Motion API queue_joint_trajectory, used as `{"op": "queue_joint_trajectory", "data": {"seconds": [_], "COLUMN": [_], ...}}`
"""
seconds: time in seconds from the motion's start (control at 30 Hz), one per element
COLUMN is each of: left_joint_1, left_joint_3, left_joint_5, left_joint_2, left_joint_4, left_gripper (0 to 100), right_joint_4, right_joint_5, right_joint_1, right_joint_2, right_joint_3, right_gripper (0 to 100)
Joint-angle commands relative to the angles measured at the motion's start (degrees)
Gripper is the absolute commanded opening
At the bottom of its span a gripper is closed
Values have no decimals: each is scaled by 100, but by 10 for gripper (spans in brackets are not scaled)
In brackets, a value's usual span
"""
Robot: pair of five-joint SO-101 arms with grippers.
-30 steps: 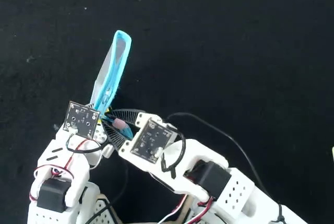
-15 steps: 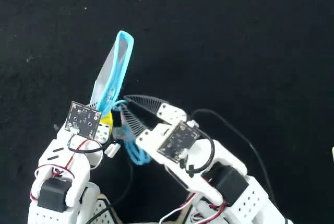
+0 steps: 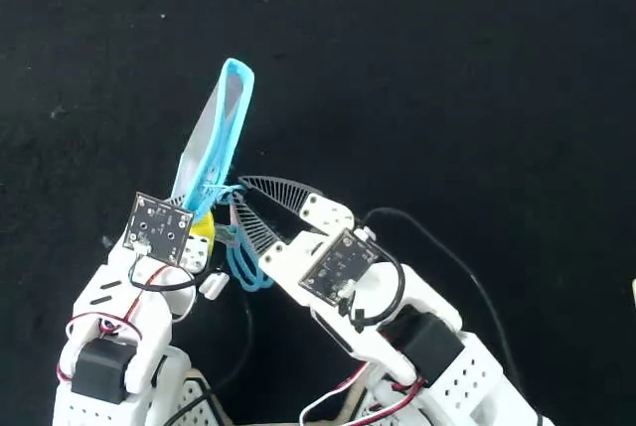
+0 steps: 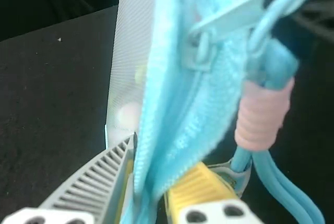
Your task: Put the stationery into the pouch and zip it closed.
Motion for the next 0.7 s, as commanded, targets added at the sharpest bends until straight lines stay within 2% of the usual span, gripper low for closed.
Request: {"op": "queue_joint_trajectory", "data": {"seconds": [0.0, 0.3, 0.47, 0.67], "left_joint_1": [48, 48, 48, 48], "left_joint_3": [-171, -171, -171, -171], "left_joint_5": [0, 0, 0, 0], "left_joint_2": [44, 44, 44, 44], "left_joint_4": [9, 9, 9, 9], "left_gripper": [29, 29, 29, 29], "right_joint_4": [70, 255, 290, 264], "right_joint_5": [-378, -519, -519, -519], "right_joint_1": [-105, -290, -299, -343], "right_joint_2": [110, 1253, 1253, 1288], "right_joint_3": [-171, -673, -673, -655], "right_gripper": [11, 19, 126, 79]}}
